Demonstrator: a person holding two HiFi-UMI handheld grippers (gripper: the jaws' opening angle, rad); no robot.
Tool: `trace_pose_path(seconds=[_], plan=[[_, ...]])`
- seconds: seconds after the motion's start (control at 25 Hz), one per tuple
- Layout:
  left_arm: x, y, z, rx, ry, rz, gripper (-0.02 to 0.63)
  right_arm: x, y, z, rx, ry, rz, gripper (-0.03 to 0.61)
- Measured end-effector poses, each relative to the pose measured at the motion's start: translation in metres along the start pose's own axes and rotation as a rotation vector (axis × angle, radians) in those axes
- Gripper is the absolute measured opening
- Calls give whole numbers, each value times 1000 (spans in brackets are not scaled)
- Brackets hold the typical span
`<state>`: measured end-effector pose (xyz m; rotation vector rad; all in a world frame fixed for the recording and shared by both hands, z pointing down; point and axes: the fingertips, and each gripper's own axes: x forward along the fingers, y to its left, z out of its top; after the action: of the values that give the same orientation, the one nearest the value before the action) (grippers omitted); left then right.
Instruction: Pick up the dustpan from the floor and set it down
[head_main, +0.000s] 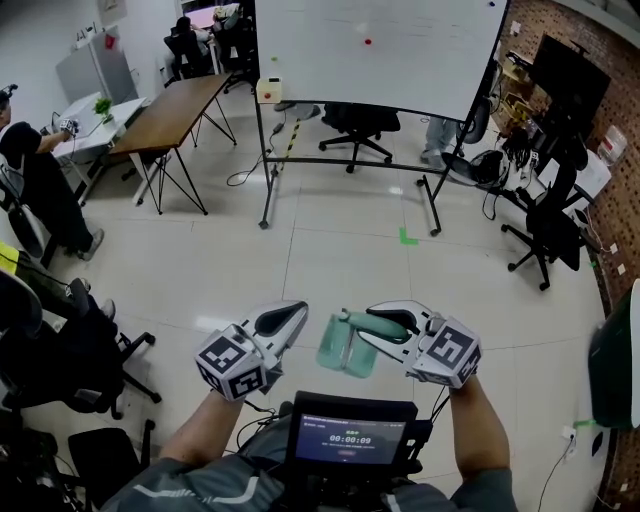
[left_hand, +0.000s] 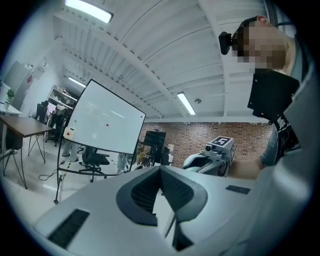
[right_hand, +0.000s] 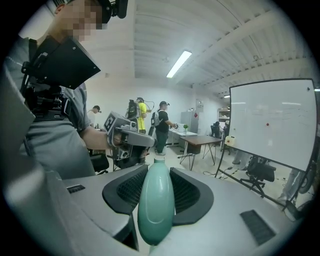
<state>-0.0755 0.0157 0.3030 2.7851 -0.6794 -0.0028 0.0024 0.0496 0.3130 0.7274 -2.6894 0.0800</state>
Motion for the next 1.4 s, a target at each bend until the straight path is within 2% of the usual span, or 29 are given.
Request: trace_pose_path(seconds=[0.2, 0.36, 0.56, 0.76, 0.96, 1.12, 1.32, 1.4], plan=[[-6, 21, -3, 13, 16, 12, 15, 12, -8, 3, -5, 11, -9, 158], [-12, 53, 8, 8, 3, -21, 15, 38, -22, 10, -11, 14, -18, 158], [-15, 108, 18, 20, -3, -19, 15, 77, -54, 20, 11, -2, -47, 160], [-4, 133, 25, 36, 1, -54, 15, 98, -93, 20, 23, -19, -67, 159], [51, 161, 31, 21, -4, -22, 15, 101, -156, 9, 17, 5, -99, 158], [104, 178, 44, 27, -22, 36, 15, 100, -200, -2, -5, 7, -20, 158], [170, 204, 58, 11, 9, 137, 15, 92, -268, -1, -34, 17, 61, 158], [186, 215, 63, 3, -3, 186, 15, 93, -286, -1, -63, 18, 98, 158]])
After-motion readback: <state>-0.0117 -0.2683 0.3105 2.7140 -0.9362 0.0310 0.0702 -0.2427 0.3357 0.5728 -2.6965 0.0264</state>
